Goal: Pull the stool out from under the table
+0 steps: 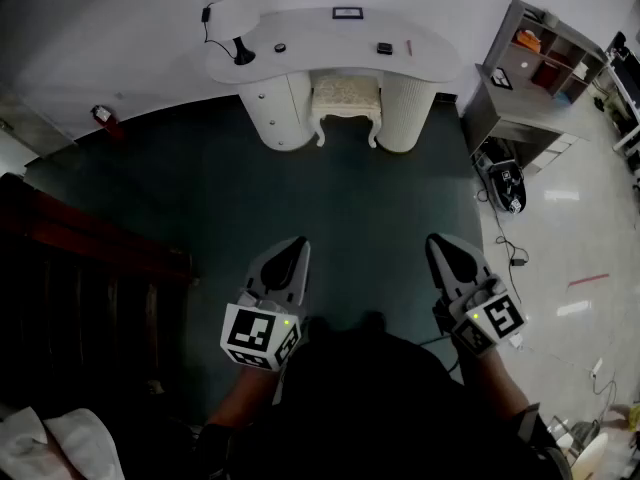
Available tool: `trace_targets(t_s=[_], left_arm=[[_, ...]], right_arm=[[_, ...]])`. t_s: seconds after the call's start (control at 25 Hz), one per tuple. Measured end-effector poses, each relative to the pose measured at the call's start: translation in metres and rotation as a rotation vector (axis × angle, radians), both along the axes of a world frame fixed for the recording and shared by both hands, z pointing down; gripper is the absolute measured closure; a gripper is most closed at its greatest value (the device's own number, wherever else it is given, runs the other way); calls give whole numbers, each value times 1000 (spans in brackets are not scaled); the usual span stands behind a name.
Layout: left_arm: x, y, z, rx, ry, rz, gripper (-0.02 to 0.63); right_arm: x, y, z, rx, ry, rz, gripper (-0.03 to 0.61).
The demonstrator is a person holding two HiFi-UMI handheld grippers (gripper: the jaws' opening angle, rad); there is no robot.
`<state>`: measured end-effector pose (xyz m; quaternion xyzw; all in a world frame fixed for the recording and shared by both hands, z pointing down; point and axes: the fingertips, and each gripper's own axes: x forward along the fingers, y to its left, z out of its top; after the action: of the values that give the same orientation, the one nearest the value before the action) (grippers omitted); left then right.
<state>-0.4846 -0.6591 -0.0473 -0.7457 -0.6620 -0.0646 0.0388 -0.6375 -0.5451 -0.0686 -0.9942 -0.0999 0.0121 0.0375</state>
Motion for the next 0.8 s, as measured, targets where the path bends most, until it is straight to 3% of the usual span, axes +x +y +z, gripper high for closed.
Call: trace_targets(t_s=[0.44, 0.64, 0.8], left_arm=[[-35, 33, 6, 16, -7, -43, 598], [-52, 51, 5, 10, -13, -60, 598], [-52, 58, 3, 11, -11, -74, 598]], right_arm=[[-36, 34, 4, 7, 7, -40, 561], [-52, 45, 4, -89, -23, -65, 561], [-55, 54, 6, -46, -10, -86, 561]])
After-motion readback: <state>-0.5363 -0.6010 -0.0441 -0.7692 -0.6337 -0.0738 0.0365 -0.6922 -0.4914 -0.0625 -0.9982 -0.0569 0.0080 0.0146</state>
